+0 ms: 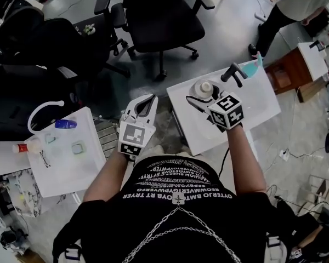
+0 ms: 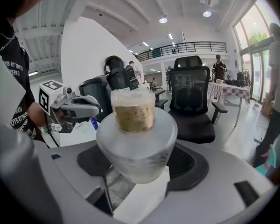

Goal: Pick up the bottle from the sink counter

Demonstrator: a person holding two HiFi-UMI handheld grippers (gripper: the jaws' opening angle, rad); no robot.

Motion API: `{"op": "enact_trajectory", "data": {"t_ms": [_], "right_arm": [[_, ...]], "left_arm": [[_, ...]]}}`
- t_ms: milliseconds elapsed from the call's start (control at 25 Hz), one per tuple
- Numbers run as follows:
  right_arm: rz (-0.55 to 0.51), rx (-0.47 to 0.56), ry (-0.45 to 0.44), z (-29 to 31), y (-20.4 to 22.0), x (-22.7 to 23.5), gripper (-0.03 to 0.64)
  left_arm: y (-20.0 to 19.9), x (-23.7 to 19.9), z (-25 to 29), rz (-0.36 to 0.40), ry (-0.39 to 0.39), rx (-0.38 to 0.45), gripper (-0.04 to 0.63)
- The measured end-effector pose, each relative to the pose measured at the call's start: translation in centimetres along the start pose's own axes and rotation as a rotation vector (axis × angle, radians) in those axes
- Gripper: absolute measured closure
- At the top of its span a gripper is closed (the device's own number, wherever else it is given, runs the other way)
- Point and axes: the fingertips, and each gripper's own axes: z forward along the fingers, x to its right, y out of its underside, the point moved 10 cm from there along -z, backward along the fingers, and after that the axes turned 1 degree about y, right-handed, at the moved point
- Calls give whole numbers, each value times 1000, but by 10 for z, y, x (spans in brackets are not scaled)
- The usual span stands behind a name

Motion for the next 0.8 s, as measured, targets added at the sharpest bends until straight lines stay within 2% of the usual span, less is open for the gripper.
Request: {"op": "enact_trajectory", "data": {"t_ms": [160, 360, 800], "right_arm": [[5, 4, 22, -23, -18, -11, 278], [28, 24, 7, -40, -27, -22, 278], [2, -14, 34, -24, -15, -30, 278]], "left_arm": [[0, -2, -8, 7, 5, 13, 591], [3, -9, -17, 3, -3, 10, 591], [13, -13, -19, 6, 24, -10, 591]]}}
